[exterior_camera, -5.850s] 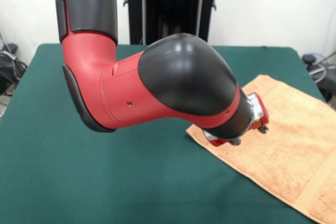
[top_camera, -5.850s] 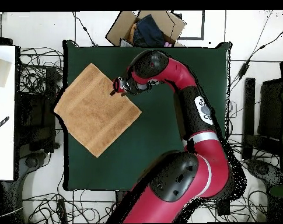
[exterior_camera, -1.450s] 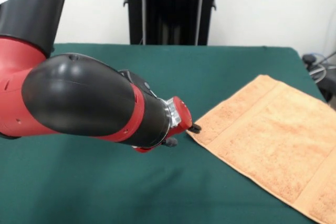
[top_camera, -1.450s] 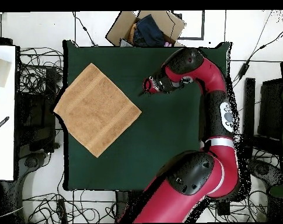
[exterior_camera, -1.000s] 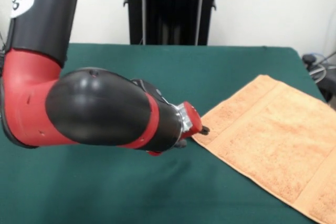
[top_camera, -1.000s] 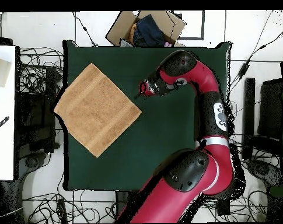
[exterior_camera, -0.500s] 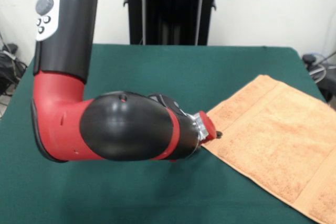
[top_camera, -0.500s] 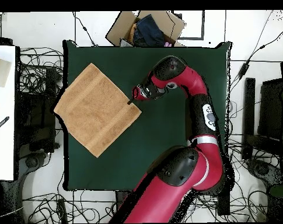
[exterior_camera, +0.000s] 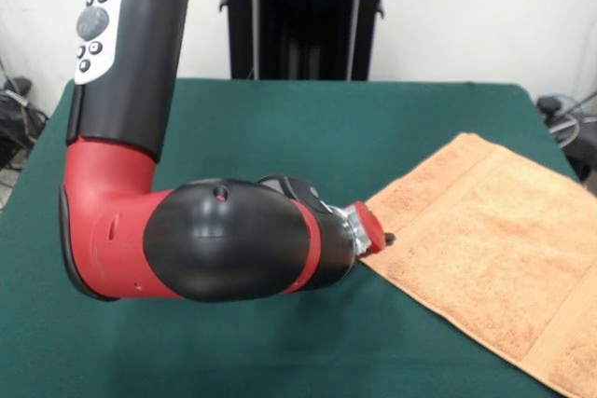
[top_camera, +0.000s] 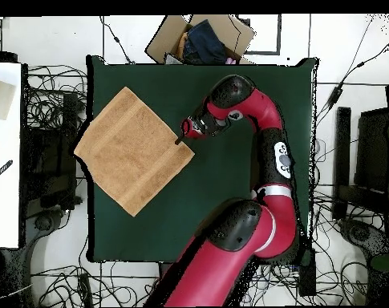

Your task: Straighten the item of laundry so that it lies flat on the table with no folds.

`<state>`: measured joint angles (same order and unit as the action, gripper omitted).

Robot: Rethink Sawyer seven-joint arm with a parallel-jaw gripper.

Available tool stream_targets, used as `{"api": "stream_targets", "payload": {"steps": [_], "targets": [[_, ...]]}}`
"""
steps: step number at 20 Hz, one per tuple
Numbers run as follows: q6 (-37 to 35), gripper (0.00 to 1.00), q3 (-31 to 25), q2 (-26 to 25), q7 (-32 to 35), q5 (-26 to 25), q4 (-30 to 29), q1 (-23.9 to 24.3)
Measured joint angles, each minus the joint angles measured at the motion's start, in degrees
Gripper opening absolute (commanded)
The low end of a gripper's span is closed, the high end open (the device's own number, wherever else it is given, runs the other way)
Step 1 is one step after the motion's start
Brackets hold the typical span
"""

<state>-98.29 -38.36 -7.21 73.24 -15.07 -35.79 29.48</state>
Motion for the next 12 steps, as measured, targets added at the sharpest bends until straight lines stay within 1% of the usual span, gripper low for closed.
{"api": "stream_targets", "payload": {"steps": [7,12], "targets": [[-3.28,1.0,-0.02,-0.94,-1.42,-1.71,4.24,-1.08],[-3.71,1.0,-0.02,-0.87,-3.25,-2.62,5.46,-1.07]]}}
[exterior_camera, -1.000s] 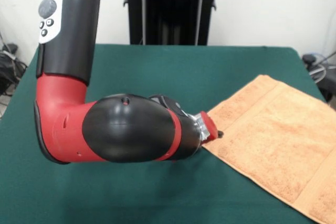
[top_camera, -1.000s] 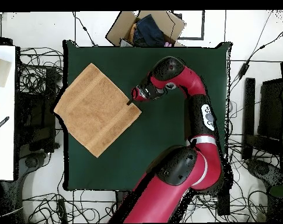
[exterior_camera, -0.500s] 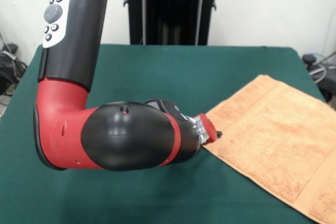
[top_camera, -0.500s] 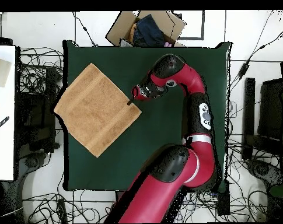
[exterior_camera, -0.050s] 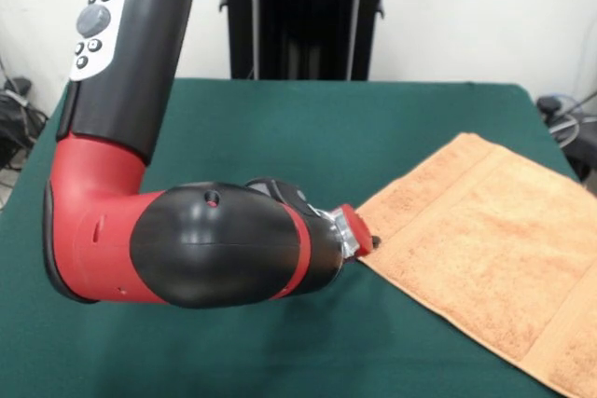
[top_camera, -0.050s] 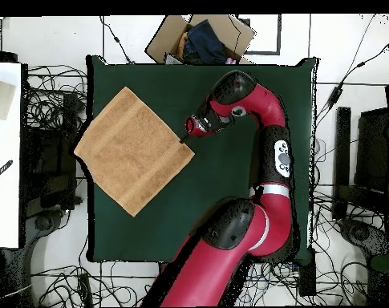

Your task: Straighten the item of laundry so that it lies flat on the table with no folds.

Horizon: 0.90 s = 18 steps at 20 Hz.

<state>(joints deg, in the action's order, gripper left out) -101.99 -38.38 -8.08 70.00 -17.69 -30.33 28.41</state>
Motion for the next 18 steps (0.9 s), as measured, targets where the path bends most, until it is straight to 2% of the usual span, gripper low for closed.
{"api": "stream_targets", "payload": {"steps": [11,18], "targets": [[0.05,1.0,0.02,1.4,-3.92,-2.31,0.07,0.09],[0.27,1.0,0.02,3.24,-4.49,-2.37,-1.85,0.67]]}}
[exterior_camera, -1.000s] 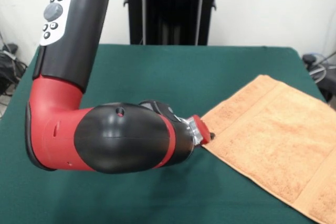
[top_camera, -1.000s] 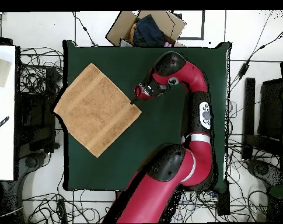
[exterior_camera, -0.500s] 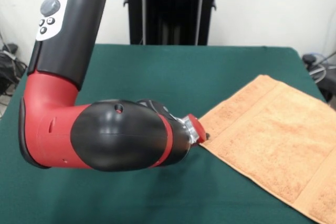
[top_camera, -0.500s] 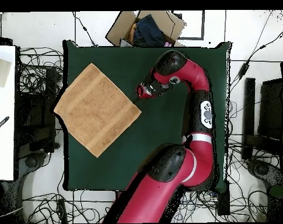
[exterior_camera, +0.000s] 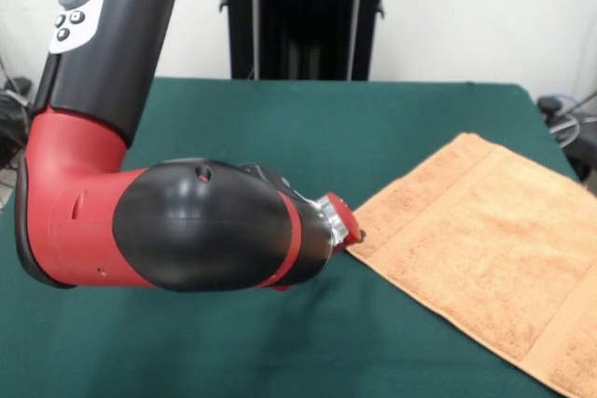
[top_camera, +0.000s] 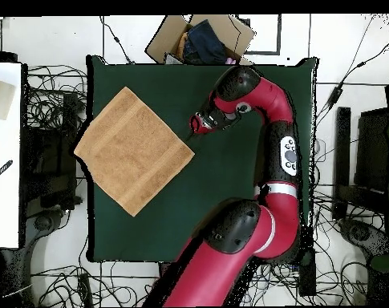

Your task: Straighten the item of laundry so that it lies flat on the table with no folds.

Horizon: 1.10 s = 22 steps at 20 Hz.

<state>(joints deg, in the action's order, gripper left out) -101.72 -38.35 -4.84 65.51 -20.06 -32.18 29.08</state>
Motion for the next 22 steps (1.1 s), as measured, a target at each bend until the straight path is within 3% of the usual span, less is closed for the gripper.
{"api": "stream_targets", "payload": {"steps": [11,22], "targets": [[10.86,1.0,0.0,1.97,0.01,0.22,-6.75,2.47],[13.1,1.0,0.03,5.95,0.0,0.34,-15.13,4.17]]}}
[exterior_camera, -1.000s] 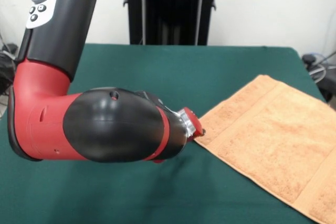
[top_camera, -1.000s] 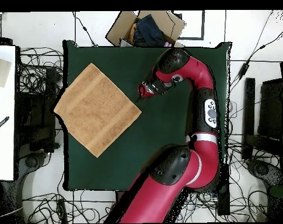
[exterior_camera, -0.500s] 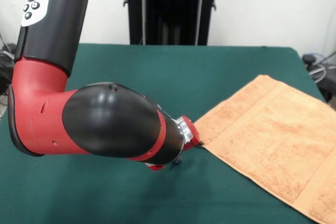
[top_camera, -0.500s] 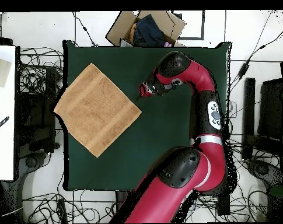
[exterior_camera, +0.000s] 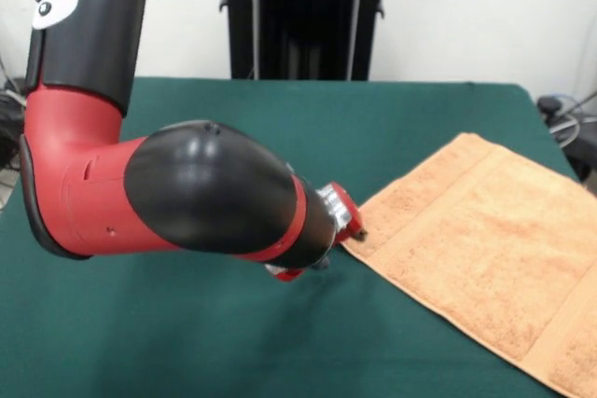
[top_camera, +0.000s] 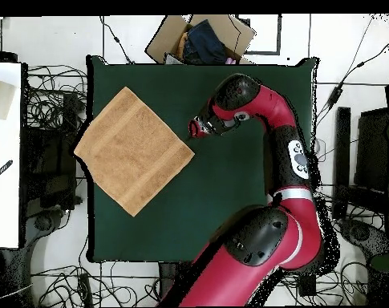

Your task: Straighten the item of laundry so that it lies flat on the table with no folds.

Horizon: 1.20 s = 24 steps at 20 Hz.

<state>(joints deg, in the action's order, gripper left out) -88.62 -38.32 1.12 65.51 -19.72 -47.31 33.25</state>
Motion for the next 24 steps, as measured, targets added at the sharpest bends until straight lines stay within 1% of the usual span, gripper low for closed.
{"api": "stream_targets", "payload": {"steps": [1,2,4,8,11,16,24], "targets": [[0.01,1.0,0.01,0.41,0.0,0.01,-0.72,0.14],[0.0,1.0,0.01,1.88,0.0,0.02,-3.14,0.69],[0.0,1.0,0.02,2.67,0.0,0.02,-4.33,1.02],[0.0,1.0,0.03,5.91,0.0,0.04,-8.83,2.85],[0.0,1.0,0.05,7.77,0.0,0.02,-10.84,4.05],[0.0,1.0,0.06,8.97,0.0,-0.02,-11.65,4.69],[0.0,1.0,0.05,8.77,0.0,-0.34,-11.56,4.44]]}}
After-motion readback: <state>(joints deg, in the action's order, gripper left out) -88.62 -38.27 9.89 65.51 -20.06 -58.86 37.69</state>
